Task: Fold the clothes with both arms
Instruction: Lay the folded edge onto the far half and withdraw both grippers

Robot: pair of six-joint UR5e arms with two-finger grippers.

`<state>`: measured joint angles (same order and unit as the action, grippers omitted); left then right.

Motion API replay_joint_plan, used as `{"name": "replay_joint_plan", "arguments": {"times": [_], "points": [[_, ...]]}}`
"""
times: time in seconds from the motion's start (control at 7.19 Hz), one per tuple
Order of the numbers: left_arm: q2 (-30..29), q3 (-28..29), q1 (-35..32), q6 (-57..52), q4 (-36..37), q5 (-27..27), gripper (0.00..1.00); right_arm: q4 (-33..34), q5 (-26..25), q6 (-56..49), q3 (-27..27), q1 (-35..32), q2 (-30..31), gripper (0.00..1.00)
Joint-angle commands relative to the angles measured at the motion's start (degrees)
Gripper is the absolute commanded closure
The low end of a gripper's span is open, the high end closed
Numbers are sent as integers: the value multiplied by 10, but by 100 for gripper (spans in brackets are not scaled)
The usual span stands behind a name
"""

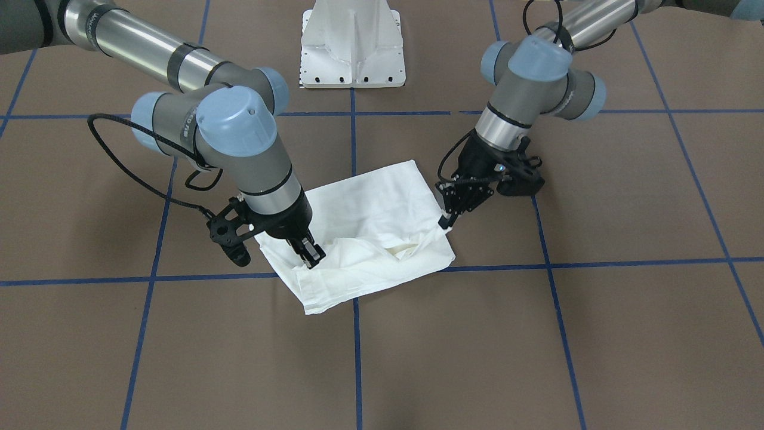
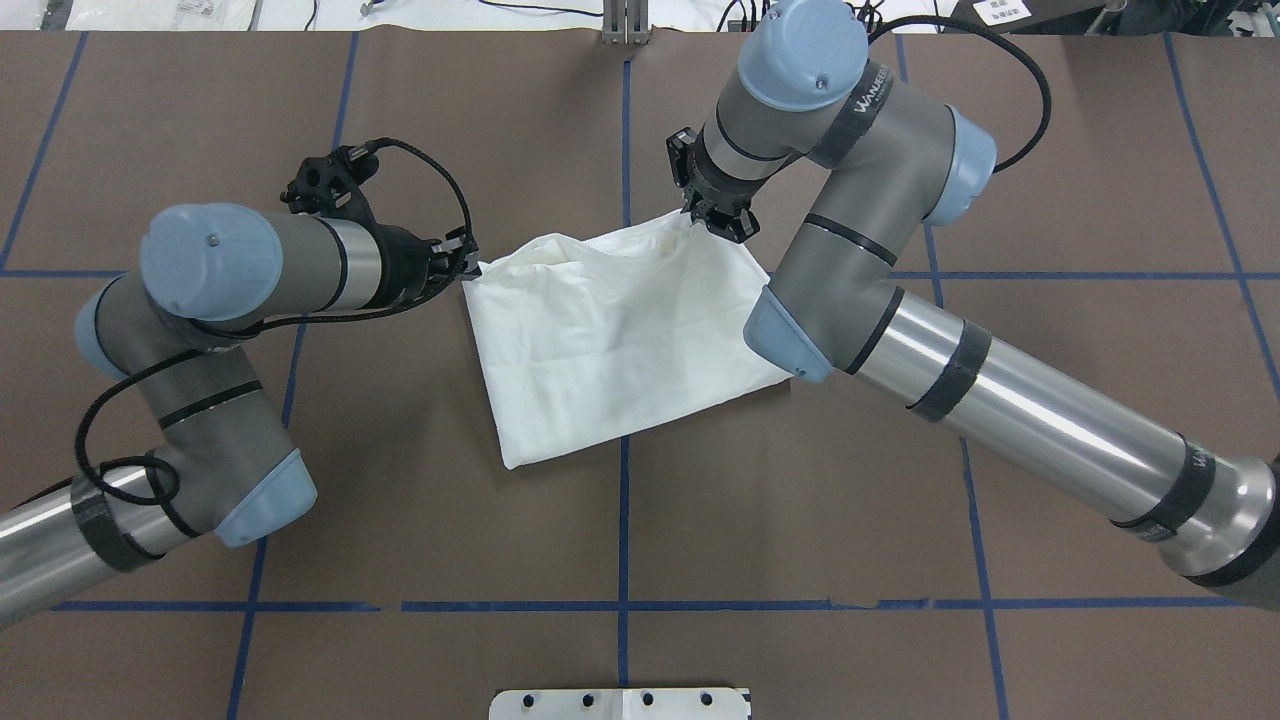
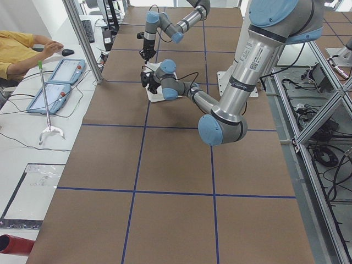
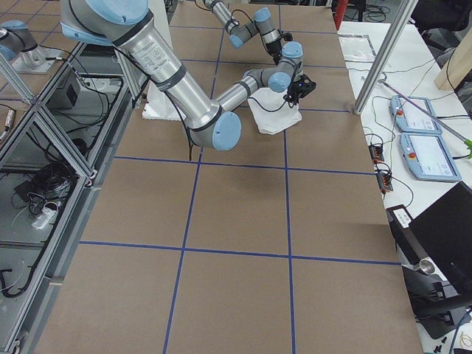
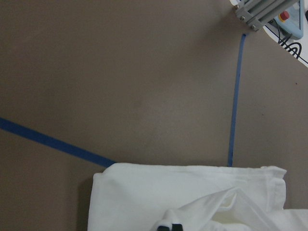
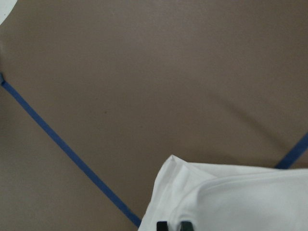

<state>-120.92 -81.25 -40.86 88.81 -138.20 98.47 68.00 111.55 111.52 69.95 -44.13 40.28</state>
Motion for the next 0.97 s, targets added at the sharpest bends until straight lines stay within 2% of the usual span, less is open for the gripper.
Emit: {"name": "replay_joint_plan", "arguments": {"times": [0.0,0.14,0.42,0.56,0.7,0.83], "points": [[-18,70,-40,-50,-47,14,35,-37,9,-91,-63,-48,-14,0],[-14,68,-42,-51,-50,15,35,-34,20,-140,-63,-69,-3,0],[24,44,-65,-119,-58,70,35,-30,73,-226,-58,-120,34,0],[58,17,-90,-179,-58,116,35,-30,101,-274,-46,-148,62,0],[90,4,-133,-267,-56,174,35,-30,110,-359,1,-172,127,0],[114,2,-191,-368,-50,229,35,-28,125,-462,25,-211,178,0]]}}
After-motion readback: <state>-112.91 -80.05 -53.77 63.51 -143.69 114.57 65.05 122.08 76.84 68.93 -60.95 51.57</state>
